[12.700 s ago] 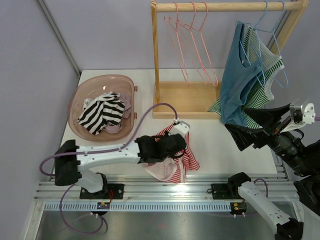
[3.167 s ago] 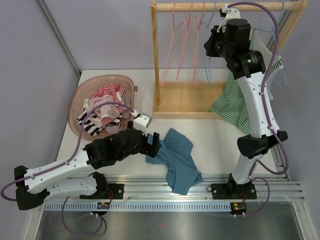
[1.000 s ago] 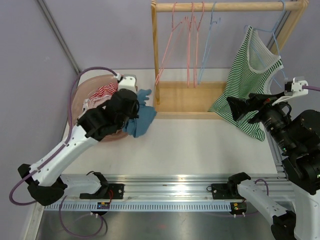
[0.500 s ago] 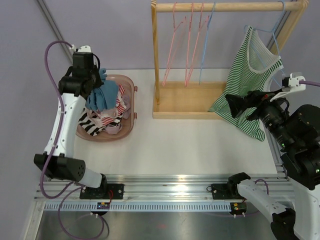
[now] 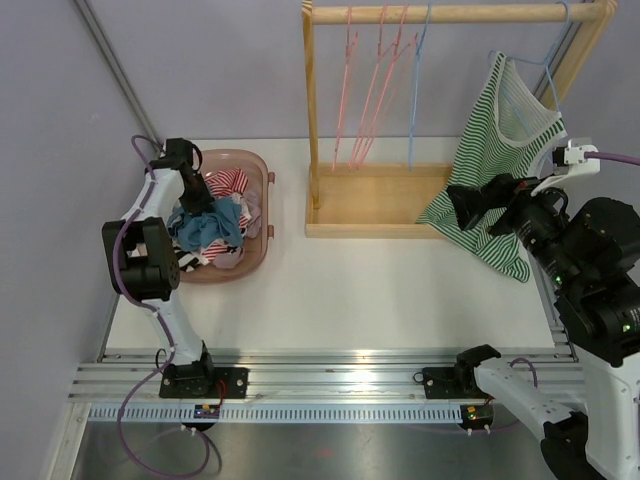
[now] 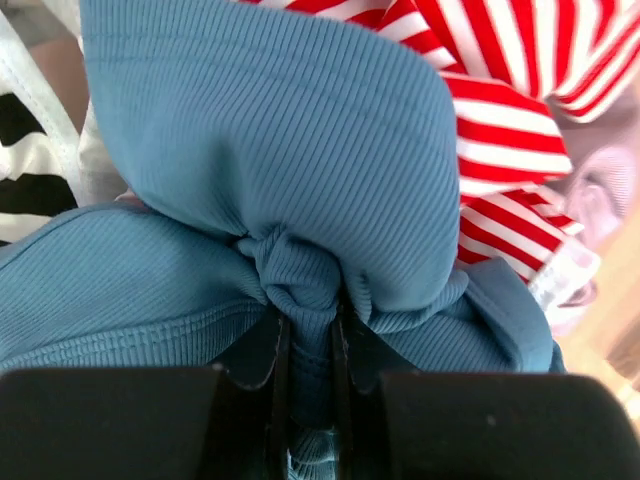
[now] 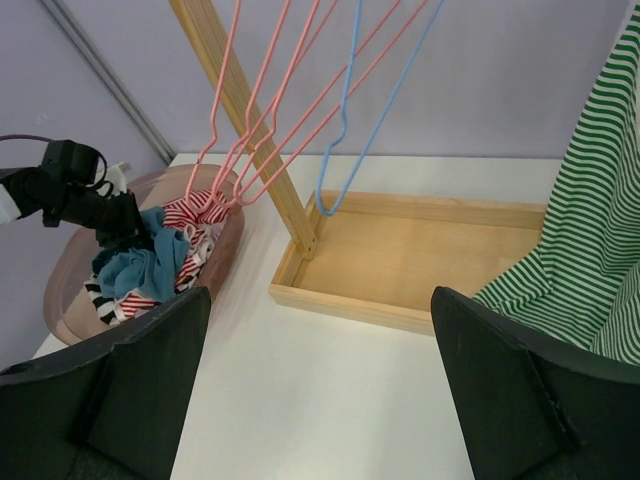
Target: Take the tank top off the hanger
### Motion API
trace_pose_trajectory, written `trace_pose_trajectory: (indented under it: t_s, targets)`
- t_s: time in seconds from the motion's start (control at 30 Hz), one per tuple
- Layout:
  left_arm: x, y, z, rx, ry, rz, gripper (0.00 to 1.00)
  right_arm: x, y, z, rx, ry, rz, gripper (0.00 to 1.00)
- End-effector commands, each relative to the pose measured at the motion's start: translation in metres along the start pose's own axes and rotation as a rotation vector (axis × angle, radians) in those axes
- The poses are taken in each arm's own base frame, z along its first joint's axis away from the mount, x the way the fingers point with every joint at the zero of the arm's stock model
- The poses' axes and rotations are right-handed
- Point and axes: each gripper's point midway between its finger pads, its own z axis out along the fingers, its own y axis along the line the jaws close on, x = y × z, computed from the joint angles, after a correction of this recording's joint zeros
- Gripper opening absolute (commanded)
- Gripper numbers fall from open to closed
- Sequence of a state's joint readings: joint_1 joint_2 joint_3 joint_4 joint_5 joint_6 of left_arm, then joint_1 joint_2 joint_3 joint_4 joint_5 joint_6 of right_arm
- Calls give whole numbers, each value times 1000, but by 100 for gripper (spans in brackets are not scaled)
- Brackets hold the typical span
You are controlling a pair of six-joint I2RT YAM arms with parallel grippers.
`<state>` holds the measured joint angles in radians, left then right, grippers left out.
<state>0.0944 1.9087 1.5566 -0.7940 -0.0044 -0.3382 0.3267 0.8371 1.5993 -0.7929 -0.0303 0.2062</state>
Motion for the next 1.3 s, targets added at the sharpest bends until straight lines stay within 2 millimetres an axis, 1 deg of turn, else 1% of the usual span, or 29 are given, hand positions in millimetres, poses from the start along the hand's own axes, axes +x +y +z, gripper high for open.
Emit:
trace_pose_trajectory:
  t_s: [0.0, 0.07, 0.1, 0.17, 0.2, 0.27, 0.3, 0.33, 0.4, 0.43, 0.53, 0.57, 0.6, 0.63, 0.67, 0.7, 0.73, 0.77, 0.8, 0.83, 0.87, 0.9, 0.93, 0.97, 1.0, 1.03, 1.07, 1.13, 1.27]
  targets:
    - [4, -17, 1, 78, 25, -17, 12, 4, -16, 8, 82, 15, -20, 100]
    - [-1, -18, -9, 81, 4, -23, 17, 5, -24, 8, 131, 26, -23, 99]
    - [-8, -20, -24, 91, -38, -22, 26, 1, -31, 10, 172, 20, -27, 100]
    - [-18, -19, -43, 90, -98, -20, 34, 4, -37, 12, 208, 47, -39, 99]
    - [-26, -20, -62, 100, -146, -16, 40, 2, -42, 17, 240, 53, -47, 100]
    - [-32, -20, -83, 105, -197, -14, 61, 3, -48, 20, 276, 76, -54, 99]
    - [-38, -21, -105, 122, -249, -12, 70, 0, -55, 25, 316, 81, -65, 99]
    - [-39, -22, -115, 127, -269, -12, 87, -1, -58, 28, 335, 84, -70, 100]
    - [-42, -21, -137, 136, -316, -12, 99, -5, -66, 36, 388, 96, -94, 99]
    - [-43, -21, -156, 151, -359, -9, 99, -7, -70, 38, 410, 98, -101, 100]
    - [-40, -24, -185, 193, -417, 1, 99, -20, -84, 49, 503, 87, -133, 100]
    - [-36, -30, -207, 238, -457, 15, 99, -24, -86, 51, 519, 83, -139, 100]
    - [-28, -33, -210, 257, -458, 34, 99, -33, -89, 56, 545, 69, -143, 100]
    - [-20, -44, -221, 289, -484, 74, 99, -40, -94, 56, 568, 52, -145, 99]
    - [-13, -47, -240, 308, -531, 97, 99, -48, -97, 58, 587, 31, -146, 100]
    - [-3, -55, -249, 331, -544, 134, 99, -57, -100, 64, 593, 17, -150, 99]
    - [18, -66, -249, 351, -512, 193, 99, -67, -111, 64, 619, -9, -137, 100]
    - [29, -68, -253, 356, -511, 216, 99, -73, -117, 65, 622, -23, -129, 100]
    - [43, -68, -269, 384, -544, 236, 99, -77, -117, 77, 578, -21, -121, 99]
    - [63, -72, -262, 401, -524, 278, 99, -81, -124, 78, 589, -23, -126, 100]
    - [73, -67, -263, 403, -535, 285, 99, -91, -131, 77, 610, -42, -139, 99]
    - [81, -60, -276, 421, -585, 277, 99, -89, -141, 88, 634, -12, -188, 99]
    - [89, -60, -279, 451, -604, 293, 99, -91, -147, 92, 646, -7, -222, 99]
    - [105, -58, -265, 463, -566, 310, 99, -96, -157, 98, 662, -11, -246, 99]
    - [112, -56, -264, 479, -568, 313, 99, -97, -162, 103, 661, -10, -254, 100]
    - [119, -56, -274, 527, -614, 336, 99, -104, -166, 108, 654, -33, -262, 100]
    - [131, -57, -265, 556, -590, 358, 99, -103, -183, 111, 678, -24, -265, 100]
    - [138, -56, -274, 602, -634, 355, 99, -103, -192, 121, 656, -12, -273, 100]
    - [155, -61, -268, 680, -619, 376, 99, -96, -224, 141, 639, 51, -279, 99]
